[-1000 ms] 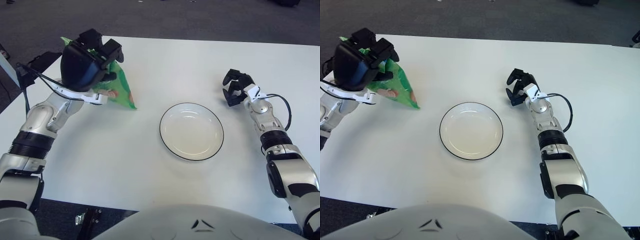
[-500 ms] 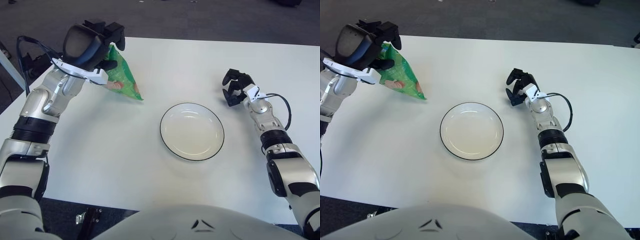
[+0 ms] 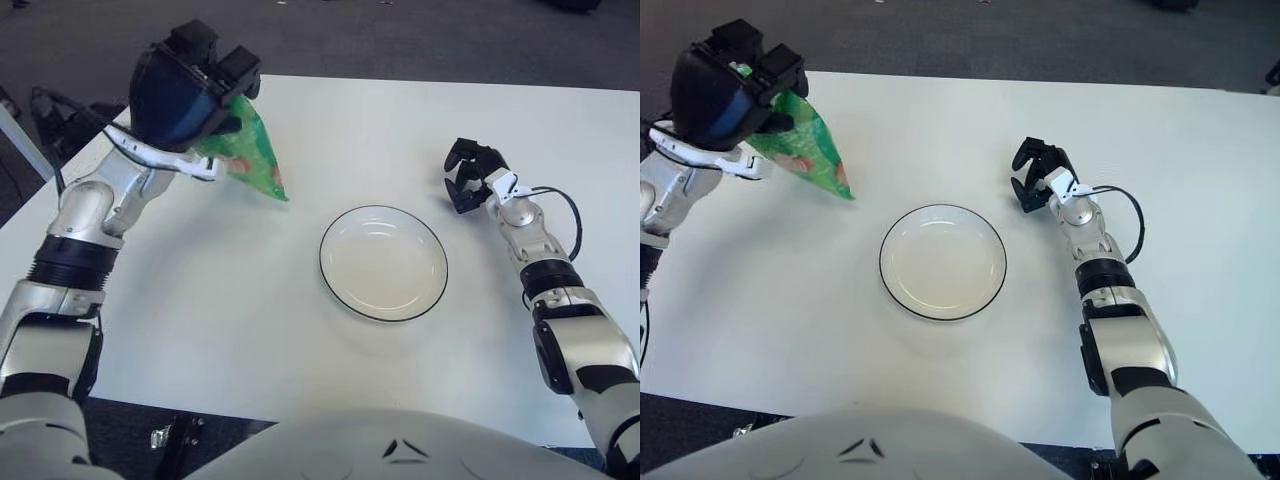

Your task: Put the snack into the plate.

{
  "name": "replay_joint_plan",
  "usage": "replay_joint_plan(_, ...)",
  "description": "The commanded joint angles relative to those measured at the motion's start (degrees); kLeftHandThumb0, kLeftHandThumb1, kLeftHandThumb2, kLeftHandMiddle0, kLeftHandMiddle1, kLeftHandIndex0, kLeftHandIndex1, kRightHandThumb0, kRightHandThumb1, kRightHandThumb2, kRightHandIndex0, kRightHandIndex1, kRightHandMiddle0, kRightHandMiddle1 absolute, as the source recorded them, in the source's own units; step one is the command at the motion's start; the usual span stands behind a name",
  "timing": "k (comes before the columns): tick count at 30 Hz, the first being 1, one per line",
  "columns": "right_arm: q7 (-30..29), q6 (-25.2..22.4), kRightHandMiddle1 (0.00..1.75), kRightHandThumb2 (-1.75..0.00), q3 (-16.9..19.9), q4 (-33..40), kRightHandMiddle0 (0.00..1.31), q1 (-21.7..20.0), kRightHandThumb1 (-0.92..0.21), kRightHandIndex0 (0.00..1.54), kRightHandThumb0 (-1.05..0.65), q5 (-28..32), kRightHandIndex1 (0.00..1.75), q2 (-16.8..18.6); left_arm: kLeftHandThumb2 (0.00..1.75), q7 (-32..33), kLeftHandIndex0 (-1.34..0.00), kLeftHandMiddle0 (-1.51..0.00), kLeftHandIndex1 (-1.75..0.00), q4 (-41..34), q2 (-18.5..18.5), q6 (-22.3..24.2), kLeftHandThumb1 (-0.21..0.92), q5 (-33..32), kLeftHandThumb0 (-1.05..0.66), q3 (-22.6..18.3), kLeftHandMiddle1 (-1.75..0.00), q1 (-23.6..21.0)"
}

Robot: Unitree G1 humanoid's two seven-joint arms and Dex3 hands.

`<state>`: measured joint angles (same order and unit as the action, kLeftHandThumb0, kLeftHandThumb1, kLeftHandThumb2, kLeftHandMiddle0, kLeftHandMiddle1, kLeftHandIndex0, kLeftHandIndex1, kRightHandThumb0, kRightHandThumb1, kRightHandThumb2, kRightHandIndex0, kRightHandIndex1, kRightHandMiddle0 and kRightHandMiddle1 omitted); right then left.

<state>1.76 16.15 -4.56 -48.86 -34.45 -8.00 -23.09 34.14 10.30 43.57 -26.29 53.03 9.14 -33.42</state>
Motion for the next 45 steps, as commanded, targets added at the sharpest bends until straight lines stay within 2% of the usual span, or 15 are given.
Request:
replay_joint_plan(1,0.99,-4.0,1.66,-1.61,-1.9,-2.96,0.65,4.79,-0.04,0.8,-0.01,-2.51,1.75,1.24,1.7,4.5,-0.68,-0.9,-1.75,0.47,-0.23,1.26,-0.05,3.33,0.0,0.98,-1.65,-1.4)
replay_joint_plan(2,0.87,-4.02,1.66,-1.61,-1.95,-2.9,0.65,4.81,-0.04,0.8,-0.01,-2.6,1.75,1.23,1.7,10.09,-0.67,-0.9,-1.75,0.53,-0.49,1.23,-0.05,6.73,0.0,1.13,-1.65,-0.49)
replay_joint_plan(4,0.68,-4.11,1.65,-1.6,-2.01,-2.76,0.65,4.86,-0.04,0.8,-0.01,-2.74,1.75,1.2,1.72,15.52,-0.67,-0.92,-1.75,1.9,-0.91,0.85,-0.06,8.93,0.0,1.56,-1.67,-1.24)
replay_joint_plan(9,0.37,-4.47,1.65,-1.6,-2.28,-2.3,0.66,5.01,-0.05,0.79,-0.01,-2.93,1.75,1.17,1.74,23.47,-0.67,-0.91,-1.75,5.02,-1.21,-0.36,-0.07,10.97,0.0,2.7,-1.7,-3.67)
replay_joint_plan(10,0.32,-4.54,1.65,-1.6,-2.32,-2.23,0.65,5.03,-0.05,0.79,-0.01,-2.97,1.75,1.17,1.74,20.48,-0.67,-0.91,-1.75,4.69,-0.94,-1.21,-0.07,9.11,0.0,2.53,-1.71,-3.82)
replay_joint_plan(12,0.24,-4.73,1.65,-1.59,-2.42,-2.05,0.65,5.05,-0.05,0.78,-0.01,-3.15,1.75,1.16,1.73,0.78,-0.67,-0.9,-1.75,0.99,0.74,-1.34,-0.06,-2.67,0.0,1.91,-1.69,-3.21)
replay_joint_plan(15,0.08,-5.2,1.66,-1.58,-2.62,-1.65,0.64,5.07,-0.06,0.78,-0.01,-3.34,1.75,1.16,1.7,11.3,-0.65,-0.89,-1.75,3.31,-1.68,5.09,-0.03,7.28,0.0,2.45,-1.69,2.48)
replay_joint_plan(19,-0.03,-5.74,1.66,-1.58,-2.65,-1.13,0.62,5.16,-0.07,0.77,-0.01,-3.62,1.75,1.24,1.72,6.74,-0.67,-0.92,-1.75,-1.23,-1.85,6.27,-0.06,5.01,0.0,0.75,-1.66,1.39)
replay_joint_plan(24,-0.39,-5.99,1.66,-1.57,-2.97,-0.64,0.62,5.29,-0.07,0.77,-0.01,-4.26,1.75,1.25,1.74,8.68,-0.68,-0.92,-1.75,4.67,-5.27,3.72,-0.08,4.87,0.0,2.91,-1.68,-9.47)
replay_joint_plan(29,-0.79,-5.79,1.65,-1.59,-3.31,-0.36,0.64,5.45,-0.06,0.79,-0.01,-4.82,1.75,1.19,1.75,16.14,-0.68,-0.91,-1.75,7.52,-4.17,-2.33,-0.08,5.72,0.0,3.3,-1.7,-10.2)
replay_joint_plan(36,-0.69,-5.85,1.65,-1.61,-3.45,-0.02,0.66,5.62,-0.03,0.8,-0.01,-5.1,1.75,1.29,1.75,24.29,-0.68,-0.91,-1.75,12.84,-2.47,-7.6,-0.08,8.26,0.0,5.23,-1.7,-12.82)
replay_joint_plan(38,-0.67,-5.93,1.65,-1.62,-3.42,0.06,0.67,5.67,-0.03,0.8,-0.01,-5.11,1.75,1.3,1.73,6.45,-0.68,-0.9,-1.75,5.54,-1.12,-2.87,-0.06,2.97,0.0,4.17,-1.69,-7.24)
replay_joint_plan(40,-0.69,-5.86,1.66,-1.62,-3.42,0.14,0.66,5.74,-0.03,0.8,-0.01,-5.17,1.75,1.28,1.72,8.65,-0.67,-0.9,-1.74,1.67,-2.23,3.16,-0.05,8.1,0.0,3.8,-1.7,-1.99)
replay_joint_plan(42,-0.71,-5.82,1.67,-1.63,-3.44,0.21,0.66,5.8,-0.03,0.8,-0.01,-5.25,1.75,1.25,1.73,4.81,-0.67,-0.9,-1.74,-5.6,-2.21,4.66,-0.06,6.89,-0.01,1.63,-1.72,-0.43)
replay_joint_plan(45,-0.77,-5.79,1.68,-1.63,-3.45,0.24,0.66,5.84,-0.02,0.8,-0.01,-5.41,1.75,1.23,1.74,-3.15,-0.67,-0.9,-1.74,-8.52,-3.03,5.57,-0.06,0.87,0.0,0.65,-1.74,0.35)
